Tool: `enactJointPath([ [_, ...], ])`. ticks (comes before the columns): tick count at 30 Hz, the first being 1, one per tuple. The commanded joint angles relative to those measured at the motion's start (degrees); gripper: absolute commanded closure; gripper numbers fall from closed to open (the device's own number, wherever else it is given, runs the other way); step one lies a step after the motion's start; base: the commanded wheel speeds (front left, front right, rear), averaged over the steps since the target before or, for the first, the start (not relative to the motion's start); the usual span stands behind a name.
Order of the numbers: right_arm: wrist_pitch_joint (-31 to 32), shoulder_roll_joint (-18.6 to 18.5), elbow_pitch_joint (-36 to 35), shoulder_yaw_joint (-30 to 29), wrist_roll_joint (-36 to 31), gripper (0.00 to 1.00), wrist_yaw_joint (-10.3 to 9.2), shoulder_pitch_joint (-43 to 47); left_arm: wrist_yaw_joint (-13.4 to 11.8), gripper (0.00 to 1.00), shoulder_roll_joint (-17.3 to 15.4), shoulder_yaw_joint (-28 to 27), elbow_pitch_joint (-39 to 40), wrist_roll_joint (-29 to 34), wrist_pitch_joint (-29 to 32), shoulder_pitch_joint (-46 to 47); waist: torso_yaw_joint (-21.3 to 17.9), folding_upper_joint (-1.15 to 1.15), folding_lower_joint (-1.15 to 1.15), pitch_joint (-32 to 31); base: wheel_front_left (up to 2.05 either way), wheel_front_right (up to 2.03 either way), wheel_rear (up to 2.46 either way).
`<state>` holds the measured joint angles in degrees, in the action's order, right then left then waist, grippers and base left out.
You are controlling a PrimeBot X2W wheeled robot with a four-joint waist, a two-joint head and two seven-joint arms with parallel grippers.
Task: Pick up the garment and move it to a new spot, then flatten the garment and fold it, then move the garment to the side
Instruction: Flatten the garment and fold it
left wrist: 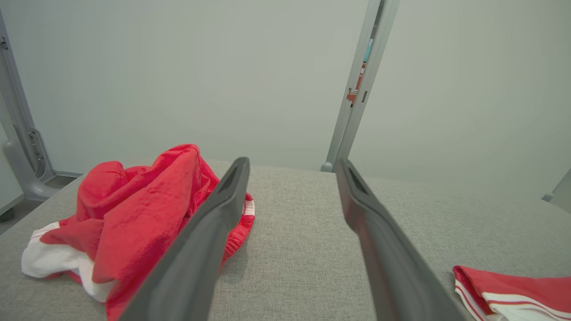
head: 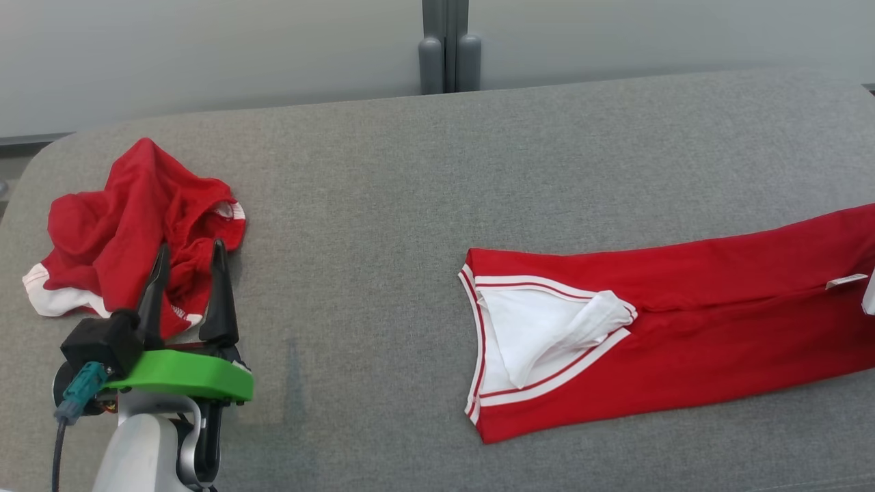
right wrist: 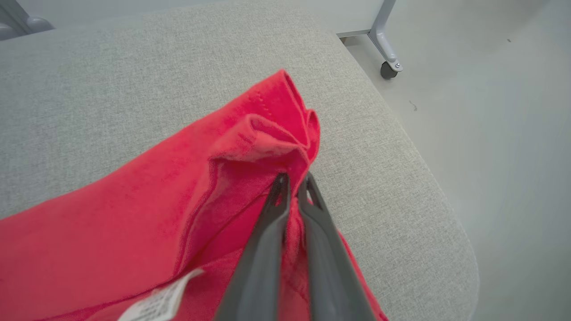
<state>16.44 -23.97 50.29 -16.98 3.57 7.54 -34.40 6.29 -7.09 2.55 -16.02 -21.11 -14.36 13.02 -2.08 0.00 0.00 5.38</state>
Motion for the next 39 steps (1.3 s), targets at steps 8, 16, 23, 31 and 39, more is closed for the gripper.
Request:
enactJointPath([
  [8, 7.3, 9.5, -9.3, 3.9, 4.5, 1.0, -0.08, 2.8, -0.1, 0.0, -0.4, 0.7, -2.2, -0.6, 0.8, 0.7, -0.5, 0.0, 0.0, -2.9, 0.0, 0.0, 0.0],
  [16, 9.8, 17.2, -22.5, 15.4, 13.1, 1.0, -0.07, 11.1, 0.2, 0.0, 0.3, 2.4, -2.6, -1.1, 0.5, -1.5, 1.2, 0.0, 0.0, -4.1, 0.0, 0.0, 0.0],
  [23, 6.6, 20.6, -30.4, 22.8, 14.7, 1.0, -0.06, 15.4, 0.2, 0.0, 0.4, 3.1, -2.4, -1.8, 0.6, -2.5, 2.6, 0.0, 0.0, -4.4, 0.0, 0.0, 0.0],
  [31, 5.0, 21.0, -27.2, 30.3, 17.9, 1.0, -0.06, 15.0, 0.3, 0.0, 0.7, 4.1, -2.7, -2.0, 0.6, -1.5, 4.5, 0.0, 0.0, -3.5, 0.0, 0.0, 0.0],
  [39, -0.5, 21.0, -20.3, 31.2, 15.6, 1.0, -0.06, 11.3, 0.4, 0.0, 0.7, 4.9, -3.7, -2.4, 0.3, -0.6, 5.7, 0.0, 0.0, -3.1, 0.0, 0.0, 0.0],
])
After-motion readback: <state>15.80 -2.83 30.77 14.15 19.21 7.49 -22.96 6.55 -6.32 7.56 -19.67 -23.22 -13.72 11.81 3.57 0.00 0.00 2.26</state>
